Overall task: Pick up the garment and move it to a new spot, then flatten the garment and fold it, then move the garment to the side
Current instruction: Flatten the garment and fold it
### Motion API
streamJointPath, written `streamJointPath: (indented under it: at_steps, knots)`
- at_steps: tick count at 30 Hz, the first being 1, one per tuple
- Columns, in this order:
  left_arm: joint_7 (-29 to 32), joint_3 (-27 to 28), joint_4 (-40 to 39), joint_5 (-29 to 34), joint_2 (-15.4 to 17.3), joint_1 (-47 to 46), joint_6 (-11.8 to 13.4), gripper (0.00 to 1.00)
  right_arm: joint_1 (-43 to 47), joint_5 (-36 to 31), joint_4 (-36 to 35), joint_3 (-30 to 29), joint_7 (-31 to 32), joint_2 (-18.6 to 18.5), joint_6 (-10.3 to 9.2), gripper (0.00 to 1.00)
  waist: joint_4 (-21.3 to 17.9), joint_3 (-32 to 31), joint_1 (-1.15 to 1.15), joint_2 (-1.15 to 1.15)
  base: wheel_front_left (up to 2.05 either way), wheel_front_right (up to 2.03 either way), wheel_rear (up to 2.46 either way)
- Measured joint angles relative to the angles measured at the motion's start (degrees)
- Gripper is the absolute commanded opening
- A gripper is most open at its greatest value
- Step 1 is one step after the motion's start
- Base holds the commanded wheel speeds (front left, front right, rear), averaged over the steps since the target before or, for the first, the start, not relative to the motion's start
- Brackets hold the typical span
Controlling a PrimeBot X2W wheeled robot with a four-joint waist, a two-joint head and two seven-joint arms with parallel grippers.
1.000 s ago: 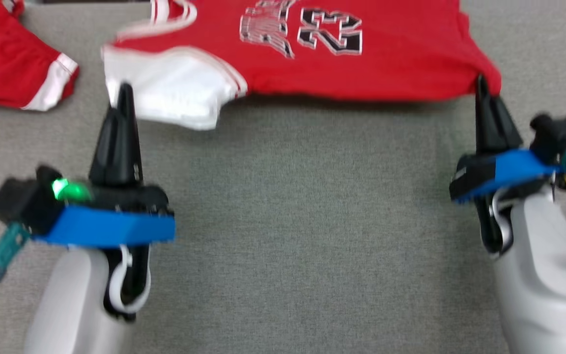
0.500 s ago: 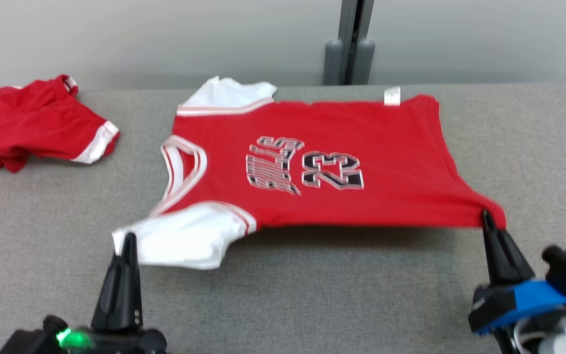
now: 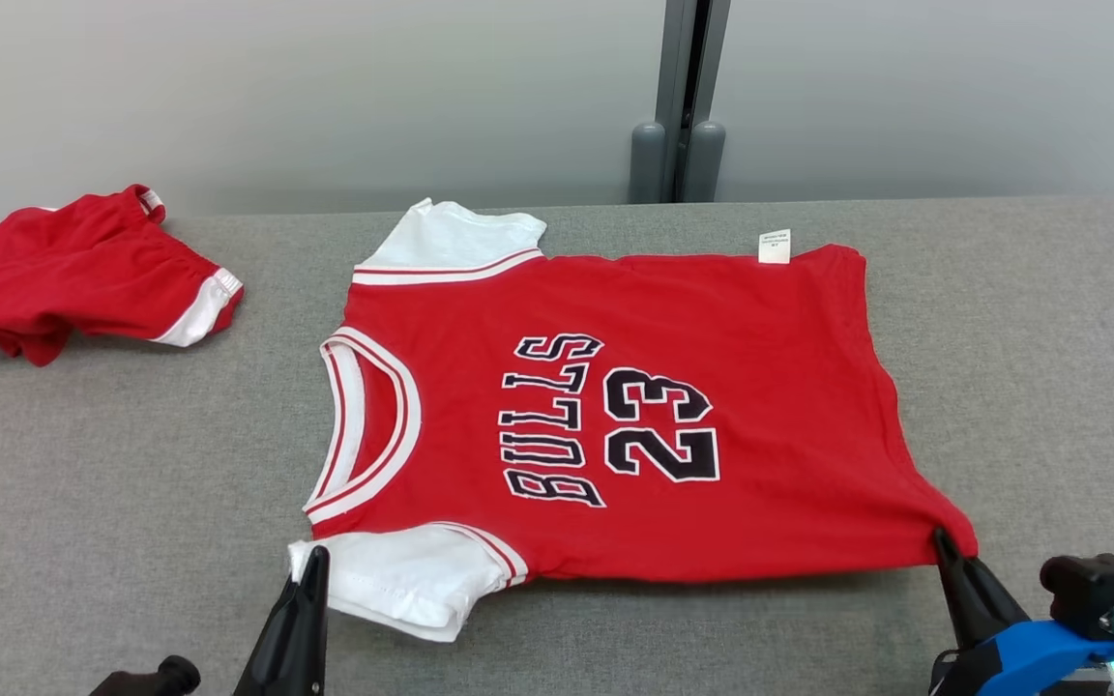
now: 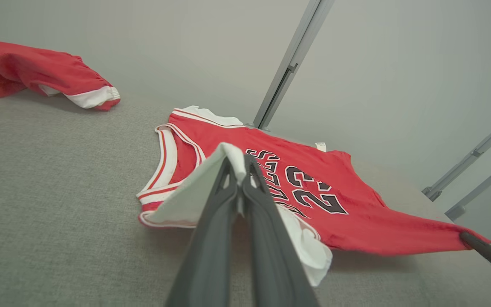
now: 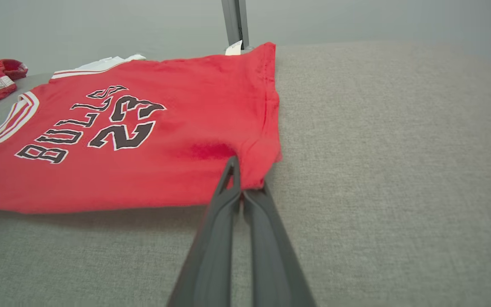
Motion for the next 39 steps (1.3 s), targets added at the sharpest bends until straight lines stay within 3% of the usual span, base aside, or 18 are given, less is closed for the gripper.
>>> streamJointPath:
  at_steps: [9, 22, 30, 32, 33, 34, 36, 39]
  knots:
    - [-0.1, -0.4, 10.3, 0.6, 0.5, -9.9, -2.4, 0.0, -5.2, -0.2, 6.9, 0.4, 4.7, 0.0, 0.0, 0.0, 0.3, 1.6, 0.01, 0.0, 0.0, 0.0, 0.0]
    - [-4.3, -2.5, 28.3, 4.7, -1.9, -32.8, -5.0, 0.0, -18.1, 1.1, 13.2, -1.1, 3.1, 0.0, 0.0, 0.0, -0.7, 7.7, 0.02, 0.0, 0.0, 0.0, 0.0]
    - [-6.9, -2.8, 37.6, 5.7, -3.3, -39.8, -5.8, 0.0, -22.7, 1.0, 17.3, -0.4, 1.0, 0.0, 0.0, 0.0, -0.9, 11.1, 0.02, 0.0, 0.0, 0.0, 0.0]
    - [-7.5, -2.7, 39.6, 5.7, -3.7, -40.9, -5.8, 0.0, -23.5, 1.0, 18.1, -0.1, 0.0, 0.0, 0.0, 0.42, -0.9, 11.6, 0.02, 0.0, 0.0, 0.0, 0.0]
    - [-7.6, -2.5, 40.6, 5.7, -4.0, -41.3, -5.8, 0.0, -23.8, 1.1, 18.3, 0.1, -1.0, 0.0, 0.0, 1.0, -0.9, 11.8, 0.02, 0.0, 0.0, 0.0, 0.0]
    - [-7.7, -2.5, 41.5, 5.8, -4.1, -41.6, -5.8, 0.13, -24.3, 1.4, 18.4, 0.3, -2.0, 0.0, 0.0, 1.0, -1.0, 11.9, 0.02, 0.0, 0.0, 0.0, 0.0]
    - [-8.2, -2.4, 42.7, 6.1, -4.2, -42.1, -5.8, 1.0, -25.0, 1.5, 18.8, 0.7, -3.9, 0.0, 0.0, 1.0, -1.0, 12.1, 0.01, 0.0, 0.0, 0.0, 0.0]
    - [-8.6, -1.8, 43.0, 6.4, -4.9, -42.6, -5.8, 1.0, -25.3, 1.5, 19.8, 1.2, -5.7, 0.1, 0.0, 1.0, -1.0, 12.0, 0.02, 0.0, 0.0, 0.0, 0.0]
